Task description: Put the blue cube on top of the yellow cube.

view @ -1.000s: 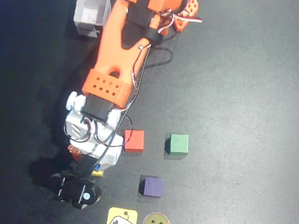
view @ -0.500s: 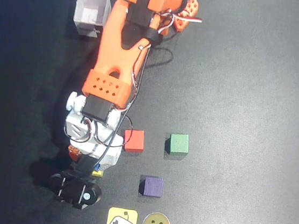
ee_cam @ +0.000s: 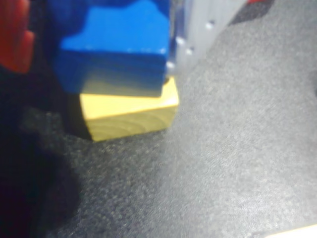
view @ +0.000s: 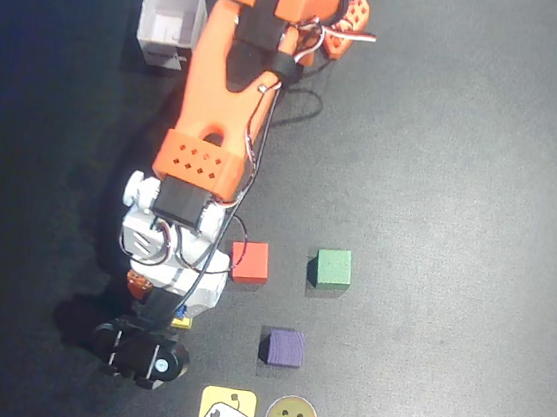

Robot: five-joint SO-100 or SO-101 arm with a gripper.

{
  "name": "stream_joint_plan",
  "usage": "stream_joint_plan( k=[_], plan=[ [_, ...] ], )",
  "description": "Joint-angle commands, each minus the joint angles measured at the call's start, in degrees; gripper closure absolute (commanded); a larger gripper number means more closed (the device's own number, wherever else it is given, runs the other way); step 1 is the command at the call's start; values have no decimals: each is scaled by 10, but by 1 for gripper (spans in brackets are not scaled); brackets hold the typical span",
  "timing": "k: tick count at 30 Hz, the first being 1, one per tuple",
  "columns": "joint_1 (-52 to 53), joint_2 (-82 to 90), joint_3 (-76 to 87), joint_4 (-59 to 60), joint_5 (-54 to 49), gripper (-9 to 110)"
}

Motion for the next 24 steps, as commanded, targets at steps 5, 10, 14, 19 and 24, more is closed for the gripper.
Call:
stream_joint_plan(
  k=[5,10,14,19,24],
  plan=[
    [-5,53,-16,-4,1,81],
    [-8,73,-7,-2,1,81],
    [-11,98,10,-1,2,81],
    [-12,148,55,-6,1,81],
    [-11,216,140,-25,-16,83]
  ],
)
